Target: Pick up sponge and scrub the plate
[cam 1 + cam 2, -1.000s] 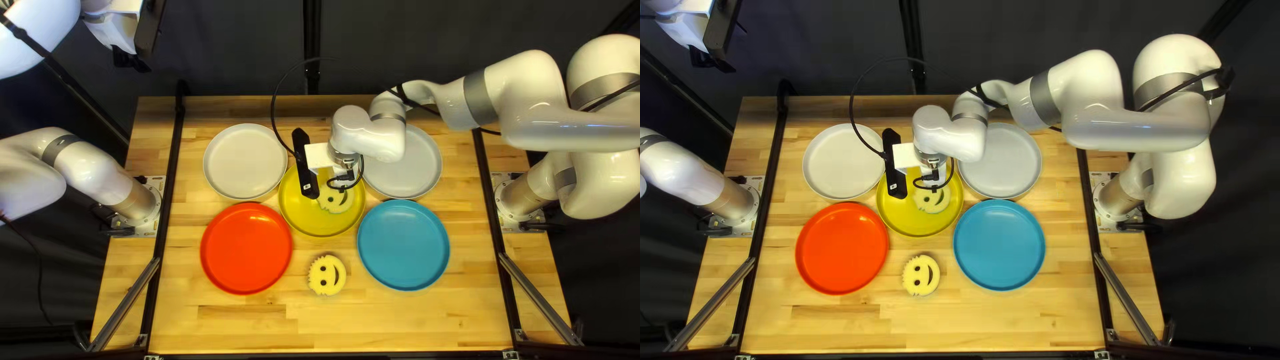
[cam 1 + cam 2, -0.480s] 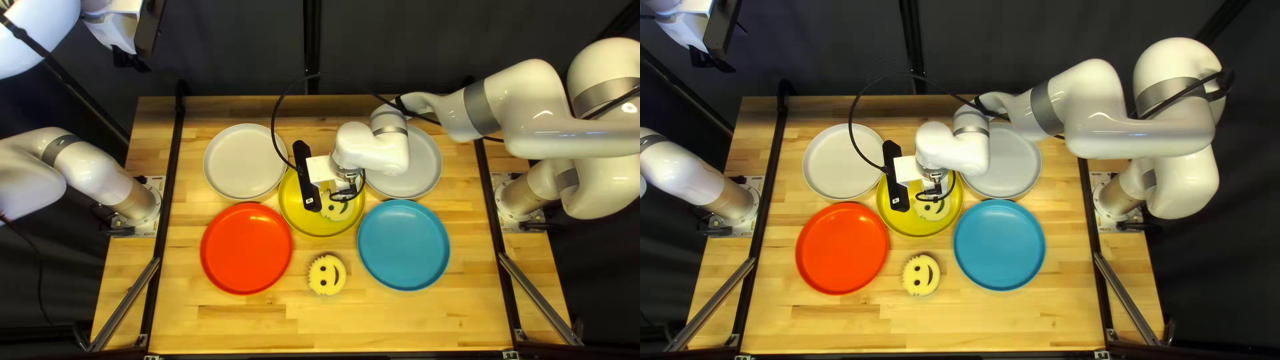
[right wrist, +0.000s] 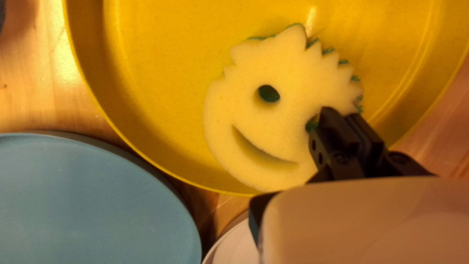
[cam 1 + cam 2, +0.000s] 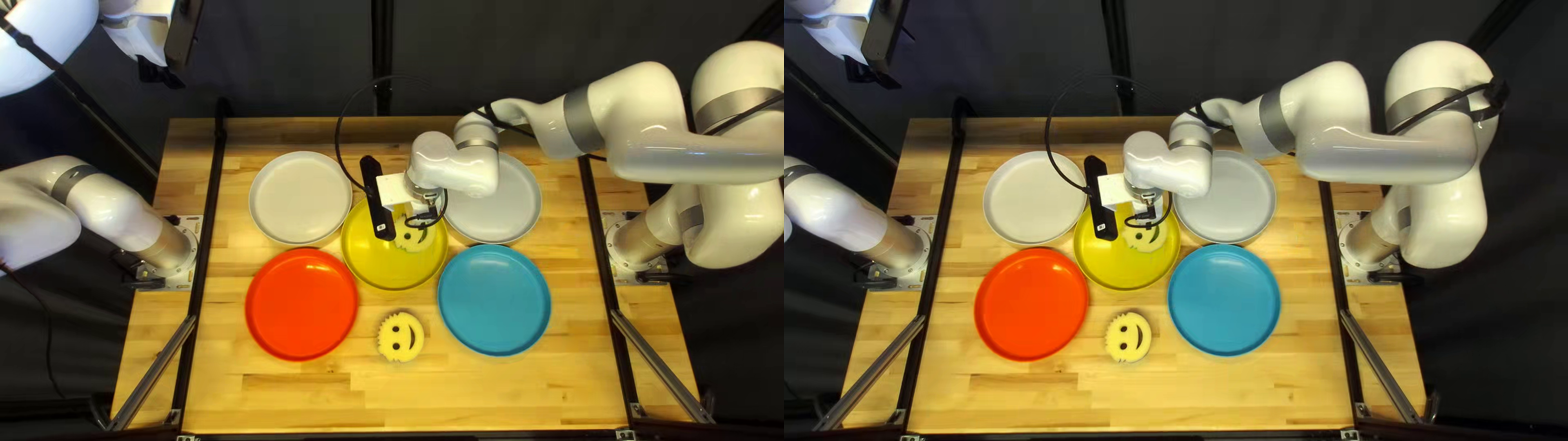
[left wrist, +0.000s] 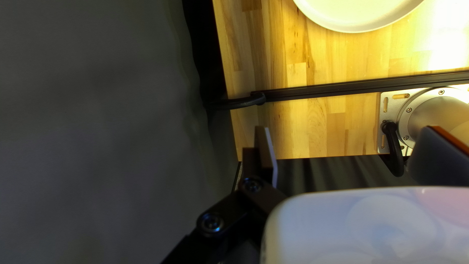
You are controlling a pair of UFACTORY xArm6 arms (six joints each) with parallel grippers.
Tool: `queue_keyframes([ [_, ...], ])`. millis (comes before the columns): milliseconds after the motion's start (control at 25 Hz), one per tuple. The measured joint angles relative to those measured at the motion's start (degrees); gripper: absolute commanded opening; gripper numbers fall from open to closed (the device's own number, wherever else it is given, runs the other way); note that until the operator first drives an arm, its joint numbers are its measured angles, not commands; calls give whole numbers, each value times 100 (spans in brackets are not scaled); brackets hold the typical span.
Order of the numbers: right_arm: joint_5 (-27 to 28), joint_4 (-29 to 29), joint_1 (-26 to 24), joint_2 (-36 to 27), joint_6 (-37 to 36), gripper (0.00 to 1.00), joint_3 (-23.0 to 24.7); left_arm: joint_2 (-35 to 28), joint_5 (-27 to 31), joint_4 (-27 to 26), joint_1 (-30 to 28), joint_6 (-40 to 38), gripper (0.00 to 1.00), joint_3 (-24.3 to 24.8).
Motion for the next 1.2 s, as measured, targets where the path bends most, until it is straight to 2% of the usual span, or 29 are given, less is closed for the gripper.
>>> queue_keyframes([
  [200, -35, 16, 68, -47, -4, 0, 64, 0, 0, 0, 0, 0, 100, 0],
  [840, -200, -307, 942, -232, 745, 0, 378, 0, 0, 0, 0, 0, 100, 0],
  [960, -229, -344, 916, -233, 723, 0, 396, 0, 0, 0, 0, 0, 100, 0],
  [1200, -248, -214, 534, -79, 296, 0, 256, 0, 0, 0, 0, 0, 100, 0],
])
